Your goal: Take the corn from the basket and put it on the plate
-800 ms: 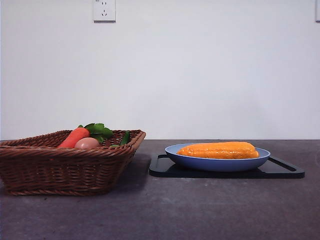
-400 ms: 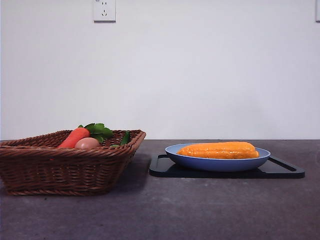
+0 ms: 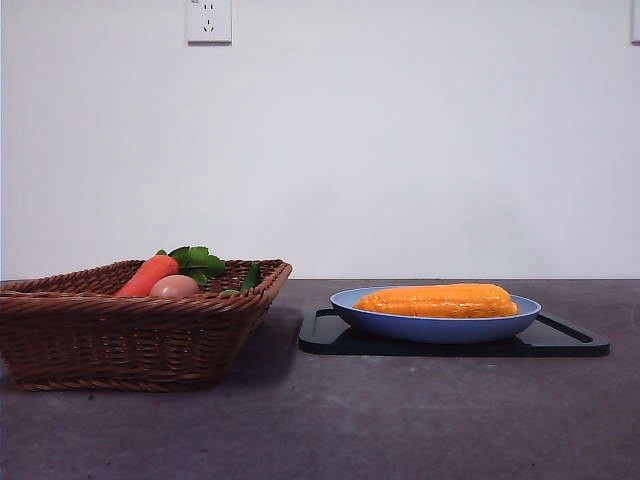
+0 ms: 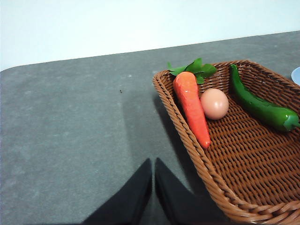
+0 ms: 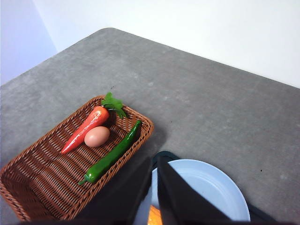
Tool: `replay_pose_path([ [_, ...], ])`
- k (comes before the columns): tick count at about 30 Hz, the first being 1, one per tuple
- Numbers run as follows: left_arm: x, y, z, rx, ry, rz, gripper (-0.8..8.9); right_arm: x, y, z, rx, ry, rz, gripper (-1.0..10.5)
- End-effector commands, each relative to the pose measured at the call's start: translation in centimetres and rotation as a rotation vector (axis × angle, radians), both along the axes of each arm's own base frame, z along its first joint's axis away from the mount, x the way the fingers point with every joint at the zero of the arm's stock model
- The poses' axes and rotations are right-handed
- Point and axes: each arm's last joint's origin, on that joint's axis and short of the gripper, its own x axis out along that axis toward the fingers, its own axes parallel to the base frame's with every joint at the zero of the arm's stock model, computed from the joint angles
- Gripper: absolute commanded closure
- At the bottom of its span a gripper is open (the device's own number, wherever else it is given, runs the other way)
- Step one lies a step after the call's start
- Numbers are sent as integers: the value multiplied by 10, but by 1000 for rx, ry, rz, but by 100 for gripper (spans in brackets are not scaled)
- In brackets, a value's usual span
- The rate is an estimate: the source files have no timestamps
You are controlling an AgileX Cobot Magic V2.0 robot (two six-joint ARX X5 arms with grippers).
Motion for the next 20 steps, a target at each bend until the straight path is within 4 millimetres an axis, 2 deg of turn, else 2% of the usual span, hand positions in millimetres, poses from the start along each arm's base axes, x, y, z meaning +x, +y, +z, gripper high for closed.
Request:
replay_pose_path([
  [1,1,0,-10,-6,30,0,806,2,1,4,0,-20,7,942],
  [15,1,0,-10,-6,30,0,806,2,0,3,-28,-37,7,942],
  [20,1,0,-10,-6,29,0,806,-6,-19,12,-73,-89,-129,942],
])
